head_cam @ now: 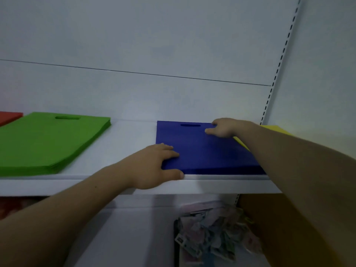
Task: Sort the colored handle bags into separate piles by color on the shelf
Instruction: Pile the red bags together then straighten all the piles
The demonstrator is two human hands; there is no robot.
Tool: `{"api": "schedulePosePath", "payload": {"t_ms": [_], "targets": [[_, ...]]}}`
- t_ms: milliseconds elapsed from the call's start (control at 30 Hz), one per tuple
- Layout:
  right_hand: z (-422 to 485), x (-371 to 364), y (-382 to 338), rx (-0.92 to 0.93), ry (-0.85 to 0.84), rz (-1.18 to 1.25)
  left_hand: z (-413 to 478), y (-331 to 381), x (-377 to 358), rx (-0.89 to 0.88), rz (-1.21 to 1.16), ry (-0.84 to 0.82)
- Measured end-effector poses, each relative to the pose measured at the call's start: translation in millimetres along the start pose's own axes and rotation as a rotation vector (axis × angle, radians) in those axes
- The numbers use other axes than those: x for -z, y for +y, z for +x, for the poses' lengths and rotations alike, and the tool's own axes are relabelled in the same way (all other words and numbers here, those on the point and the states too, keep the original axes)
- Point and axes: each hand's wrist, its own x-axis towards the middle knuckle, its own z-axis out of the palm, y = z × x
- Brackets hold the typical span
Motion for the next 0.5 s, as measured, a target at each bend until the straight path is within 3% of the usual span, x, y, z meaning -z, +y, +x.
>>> {"api": "schedulePosePath", "payload": {"t_ms": [500], "targets": [[67.2,-4.6,8.2,0.093,-0.150,-0.071,8.1,18.0,9.4,0.105,0.094,-0.026]]}}
